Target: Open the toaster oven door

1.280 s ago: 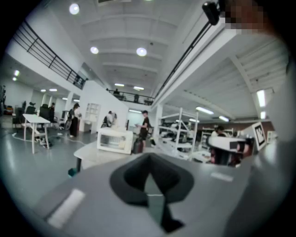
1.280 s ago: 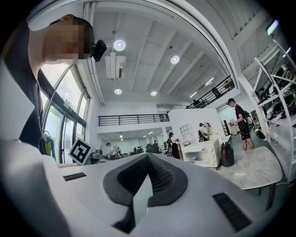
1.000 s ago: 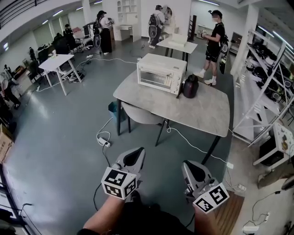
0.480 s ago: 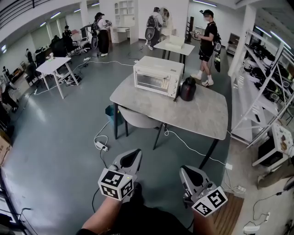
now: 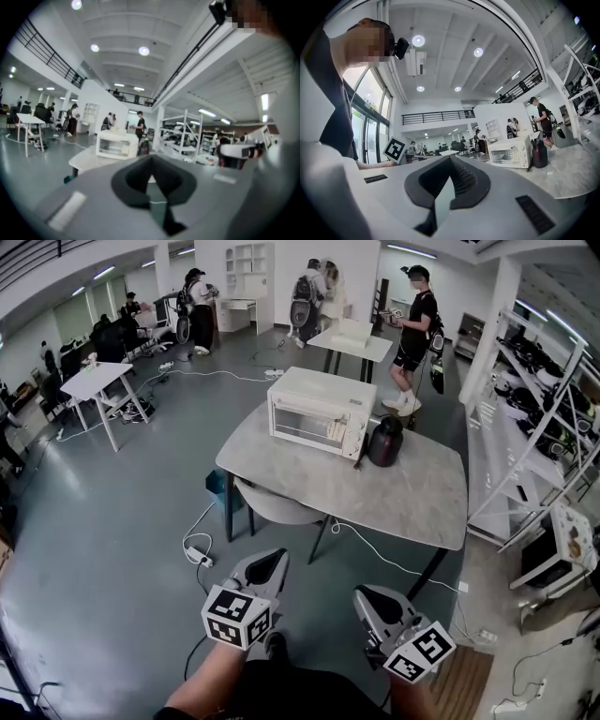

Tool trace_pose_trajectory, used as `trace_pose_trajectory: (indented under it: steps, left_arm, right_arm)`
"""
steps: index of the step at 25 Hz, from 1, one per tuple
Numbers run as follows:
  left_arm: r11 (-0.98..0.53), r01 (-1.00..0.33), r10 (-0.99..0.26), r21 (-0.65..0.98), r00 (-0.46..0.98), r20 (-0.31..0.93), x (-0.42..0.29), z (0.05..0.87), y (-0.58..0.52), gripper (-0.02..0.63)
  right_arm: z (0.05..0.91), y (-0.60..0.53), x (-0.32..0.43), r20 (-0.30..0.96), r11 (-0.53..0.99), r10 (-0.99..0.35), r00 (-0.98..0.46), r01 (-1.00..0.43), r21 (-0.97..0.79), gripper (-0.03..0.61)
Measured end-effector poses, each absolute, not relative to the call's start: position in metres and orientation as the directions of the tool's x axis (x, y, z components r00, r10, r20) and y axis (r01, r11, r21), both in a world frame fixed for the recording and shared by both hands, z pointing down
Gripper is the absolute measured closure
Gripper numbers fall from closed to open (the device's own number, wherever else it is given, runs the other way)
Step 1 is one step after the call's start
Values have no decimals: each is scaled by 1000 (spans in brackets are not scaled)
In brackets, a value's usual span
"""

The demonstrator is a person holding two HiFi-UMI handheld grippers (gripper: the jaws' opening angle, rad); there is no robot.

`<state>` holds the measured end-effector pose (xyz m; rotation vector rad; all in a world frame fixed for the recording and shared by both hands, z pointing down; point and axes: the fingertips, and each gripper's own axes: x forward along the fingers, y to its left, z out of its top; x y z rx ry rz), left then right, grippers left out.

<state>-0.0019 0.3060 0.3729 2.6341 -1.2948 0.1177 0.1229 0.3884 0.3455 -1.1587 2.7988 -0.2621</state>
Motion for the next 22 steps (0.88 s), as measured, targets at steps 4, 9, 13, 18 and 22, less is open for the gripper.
trace_pose_trajectory:
  steps: [4, 9, 13, 18, 22]
  left_arm:
    - [-609, -781, -764, 138, 624, 162, -13, 371, 264, 606]
    - [-606, -782, -763, 145, 623, 170, -42, 377, 224, 606]
    - [-601, -785, -765, 150, 620, 174, -70, 382, 195, 606]
    - [-580, -798, -775, 164, 602, 191, -97, 390, 171, 606]
    - [-565, -804, -776, 185, 594, 212, -103, 403, 156, 606]
  right_arm:
    - [351, 337, 113, 1, 670, -726, -688, -707, -225, 584]
    - [355, 288, 84, 17, 671, -721, -693, -704, -233, 584]
    - [359, 251, 56, 33, 674, -715, -698, -702, -231, 584]
    - [363, 226, 27, 50, 681, -701, -711, -689, -246, 584]
    - [369, 208, 18, 69, 692, -683, -727, -675, -257, 584]
